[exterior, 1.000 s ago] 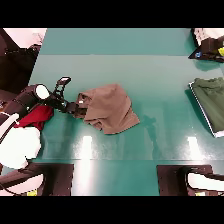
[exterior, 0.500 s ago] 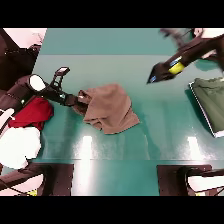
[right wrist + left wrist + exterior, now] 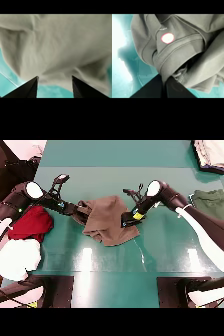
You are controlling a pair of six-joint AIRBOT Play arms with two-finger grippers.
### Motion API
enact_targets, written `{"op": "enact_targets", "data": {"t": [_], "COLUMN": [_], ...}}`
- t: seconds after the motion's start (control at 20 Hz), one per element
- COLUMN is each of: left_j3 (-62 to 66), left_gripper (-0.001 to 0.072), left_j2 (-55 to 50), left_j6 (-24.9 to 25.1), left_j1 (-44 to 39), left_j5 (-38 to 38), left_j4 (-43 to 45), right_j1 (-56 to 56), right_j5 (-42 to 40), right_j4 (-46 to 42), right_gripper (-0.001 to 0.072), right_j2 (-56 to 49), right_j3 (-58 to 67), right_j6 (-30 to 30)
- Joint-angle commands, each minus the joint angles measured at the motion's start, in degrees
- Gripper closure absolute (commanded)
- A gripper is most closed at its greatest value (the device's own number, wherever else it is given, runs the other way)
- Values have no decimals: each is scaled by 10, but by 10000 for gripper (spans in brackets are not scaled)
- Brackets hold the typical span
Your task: Fold the shirts.
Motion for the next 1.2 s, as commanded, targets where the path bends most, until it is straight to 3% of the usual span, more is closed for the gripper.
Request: {"op": "enact_targets", "data": {"t": [0.0,0.1,0.25,0.3,0.4,0.75,1.15], "left_j3": [1,1,1,1,9,202,418], "left_gripper": [682,682,683,682,683,683,683], "left_j2": [0,0,0,0,3,136,228], "left_j6": [0,0,0,0,0,0,0], "left_j1": [0,0,0,0,0,56,58], "left_j5": [0,0,-1,-2,-10,-41,-66], "left_j4": [-2,-3,-4,-4,-2,35,26], "right_j1": [7,7,7,7,3,-110,-266], "right_j5": [-101,-129,-166,-173,-165,28,47], "right_j4": [71,85,84,83,60,-226,-235], "right_gripper": [218,224,353,683,693,694,694], "right_j2": [-1,-1,-1,0,3,176,355], "right_j3": [-50,-65,-75,-72,-47,144,284], "right_j6": [14,17,20,15,2,13,-4]}}
